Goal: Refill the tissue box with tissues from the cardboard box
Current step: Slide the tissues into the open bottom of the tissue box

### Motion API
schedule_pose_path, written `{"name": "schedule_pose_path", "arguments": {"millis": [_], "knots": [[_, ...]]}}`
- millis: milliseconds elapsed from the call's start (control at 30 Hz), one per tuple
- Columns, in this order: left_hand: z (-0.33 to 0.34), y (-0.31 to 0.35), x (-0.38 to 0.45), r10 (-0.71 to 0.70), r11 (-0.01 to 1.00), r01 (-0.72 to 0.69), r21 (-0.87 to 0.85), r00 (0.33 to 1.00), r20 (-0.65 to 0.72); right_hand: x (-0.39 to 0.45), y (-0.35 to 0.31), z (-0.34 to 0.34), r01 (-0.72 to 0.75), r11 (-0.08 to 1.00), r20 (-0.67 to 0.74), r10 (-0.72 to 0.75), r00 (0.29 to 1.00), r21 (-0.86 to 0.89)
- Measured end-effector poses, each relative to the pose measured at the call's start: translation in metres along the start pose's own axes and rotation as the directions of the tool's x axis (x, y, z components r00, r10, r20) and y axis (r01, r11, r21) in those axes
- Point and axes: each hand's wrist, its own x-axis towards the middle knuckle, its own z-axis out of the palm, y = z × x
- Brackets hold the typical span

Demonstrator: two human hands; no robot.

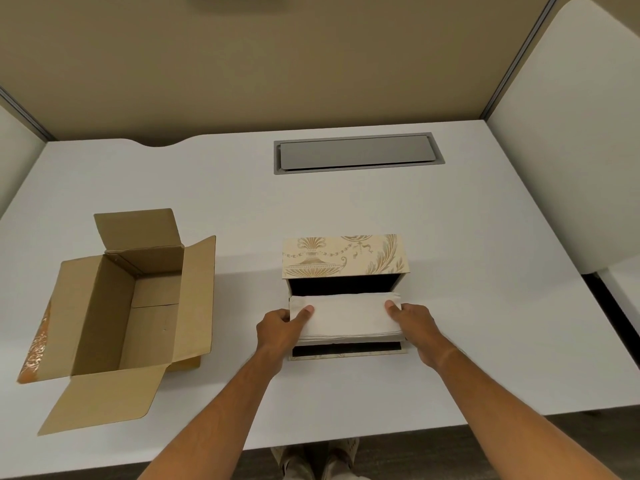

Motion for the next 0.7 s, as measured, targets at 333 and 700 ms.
{"name": "schedule_pose_path", "arguments": {"millis": [333, 700], "knots": [[-0.004, -0.001, -0.008, 0.157, 0.985, -0.146, 0.091, 0.98, -0.119, 0.003, -0.005, -0.014, 0.017, 0.983, -0.02, -0.013, 1.0, 0.185], [-0.006, -0.008, 0.001, 0.066, 0.996, -0.063, 0.058, 0.997, -0.05, 0.01, -0.087, -0.033, 0.326, 0.945, -0.193, -0.32, 0.928, 0.001]]}}
